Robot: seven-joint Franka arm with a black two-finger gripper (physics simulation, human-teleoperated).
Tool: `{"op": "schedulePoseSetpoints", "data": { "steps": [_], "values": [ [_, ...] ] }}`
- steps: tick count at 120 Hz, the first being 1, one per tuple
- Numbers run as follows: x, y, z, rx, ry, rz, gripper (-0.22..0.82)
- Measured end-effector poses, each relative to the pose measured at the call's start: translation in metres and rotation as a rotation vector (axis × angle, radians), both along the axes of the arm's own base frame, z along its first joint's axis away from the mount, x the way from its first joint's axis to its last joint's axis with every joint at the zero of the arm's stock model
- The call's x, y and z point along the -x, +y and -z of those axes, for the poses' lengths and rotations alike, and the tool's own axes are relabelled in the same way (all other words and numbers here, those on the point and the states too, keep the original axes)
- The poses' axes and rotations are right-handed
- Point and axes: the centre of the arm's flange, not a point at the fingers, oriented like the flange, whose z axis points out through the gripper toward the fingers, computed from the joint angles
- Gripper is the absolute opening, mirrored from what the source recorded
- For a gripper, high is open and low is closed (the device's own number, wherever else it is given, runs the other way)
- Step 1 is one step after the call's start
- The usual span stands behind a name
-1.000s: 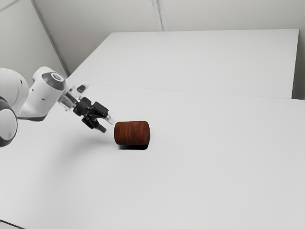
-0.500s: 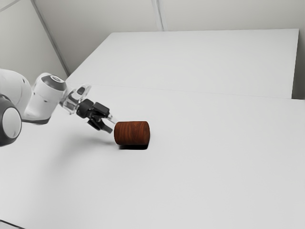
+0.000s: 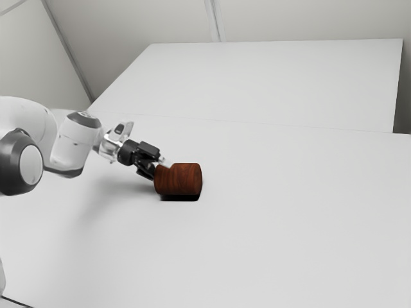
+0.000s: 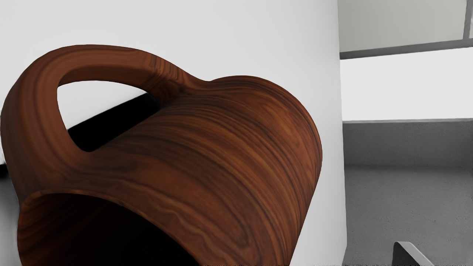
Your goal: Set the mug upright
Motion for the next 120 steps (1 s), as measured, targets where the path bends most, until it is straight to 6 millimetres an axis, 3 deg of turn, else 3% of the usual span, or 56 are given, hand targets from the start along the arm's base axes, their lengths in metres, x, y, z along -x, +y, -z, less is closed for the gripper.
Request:
{"op": "schedulePoseSetpoints", "data": {
  "steps": [43, 67, 93, 105, 120],
  "values": [
    [0.004, -0.011, 0.008, 0.088, 0.01, 0.035, -0.01],
    [0.003, -0.013, 0.0, 0.096, -0.007, 0.05, -0.12],
    [0.009, -0.022, -0.056, -0.019, -0.007, 0.136, -0.16],
    [0.012, -0.022, -0.071, -0.122, 0.06, 0.189, -0.17],
    [0.01, -0.04, -0.1, -0.3, 0.13, 0.273, -0.17]
  ]
}}
